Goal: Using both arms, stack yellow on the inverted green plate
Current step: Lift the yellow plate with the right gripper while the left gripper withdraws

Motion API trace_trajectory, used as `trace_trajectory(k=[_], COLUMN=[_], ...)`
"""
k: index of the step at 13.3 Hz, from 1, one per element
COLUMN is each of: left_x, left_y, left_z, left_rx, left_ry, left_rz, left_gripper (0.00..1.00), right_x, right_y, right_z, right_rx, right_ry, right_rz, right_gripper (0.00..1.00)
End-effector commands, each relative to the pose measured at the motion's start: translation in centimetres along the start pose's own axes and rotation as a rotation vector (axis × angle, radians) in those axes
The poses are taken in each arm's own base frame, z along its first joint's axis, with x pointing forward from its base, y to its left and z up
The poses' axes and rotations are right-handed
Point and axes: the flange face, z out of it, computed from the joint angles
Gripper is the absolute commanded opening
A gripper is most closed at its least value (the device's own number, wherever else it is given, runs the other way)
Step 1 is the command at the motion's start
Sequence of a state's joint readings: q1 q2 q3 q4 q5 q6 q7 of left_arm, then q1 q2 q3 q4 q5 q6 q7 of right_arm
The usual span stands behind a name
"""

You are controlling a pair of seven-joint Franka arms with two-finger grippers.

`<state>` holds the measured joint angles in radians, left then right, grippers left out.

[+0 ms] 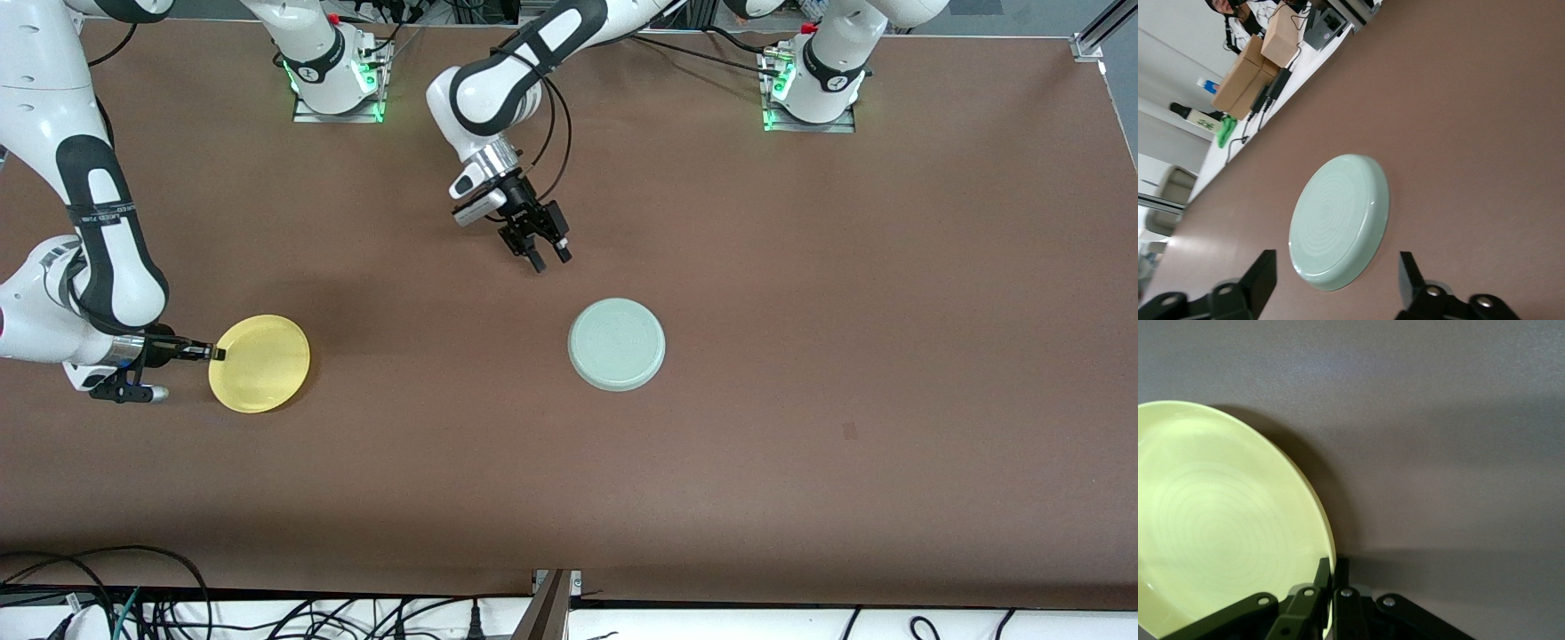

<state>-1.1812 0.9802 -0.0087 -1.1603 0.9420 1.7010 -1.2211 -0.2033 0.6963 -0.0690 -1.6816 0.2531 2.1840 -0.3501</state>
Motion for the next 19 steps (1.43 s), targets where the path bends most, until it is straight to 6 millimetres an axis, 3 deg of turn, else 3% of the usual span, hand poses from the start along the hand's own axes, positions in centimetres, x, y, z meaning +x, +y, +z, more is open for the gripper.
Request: trace_trajectory(k=[1, 2, 4, 6, 9, 12, 14, 17, 19], left_x=[4.6, 5.7, 9.9, 13.0, 17.0, 19.9, 20.5, 21.2, 20.9], left_y=[-2.5, -3.6, -7.9, -12.3, -19.5, -28.3, -33.6, -42.7, -49.8], left_z=[1.7, 3.4, 7.7, 11.9, 17.3, 20.6, 23.1, 22.5, 23.3], left_rx=[-0.089, -0.113, -0.162, -0.204, -0.298, -0.406, -0.465, -0.513, -0.566], left_ry=[-0.112, -0.206, -0.348, -0.422, -0.531, -0.57, -0.619, -0.657, -0.676], left_rz=[-0.139, -0.19, -0.306, -0.322, -0.378, -0.311, -0.273, -0.223, -0.181], left_gripper=[1.0, 1.0, 1.0, 1.0, 1.0, 1.0, 1.0, 1.0, 1.0], right_x=[1.3, 2.1, 3.0, 2.8, 2.7, 1.9, 1.6, 0.0, -1.6], right_y=[-2.2, -3.2, -6.4, -8.9, -15.8, -24.4, -29.9, -40.3, -46.5], right_z=[-2.7, -4.8, -8.0, -9.7, -11.3, -10.5, -9.2, -5.4, -3.1], right_rx=[0.042, 0.059, 0.087, 0.113, 0.146, 0.176, 0.165, 0.157, 0.173], right_ry=[-0.01, -0.03, -0.054, -0.054, -0.044, -0.081, -0.06, -0.025, 0.018], right_rz=[-0.052, -0.068, -0.115, -0.147, -0.141, -0.041, -0.008, 0.101, 0.187], right_gripper=[0.0, 0.0, 0.0, 0.0, 0.0, 0.0, 0.0, 0.0, 0.0])
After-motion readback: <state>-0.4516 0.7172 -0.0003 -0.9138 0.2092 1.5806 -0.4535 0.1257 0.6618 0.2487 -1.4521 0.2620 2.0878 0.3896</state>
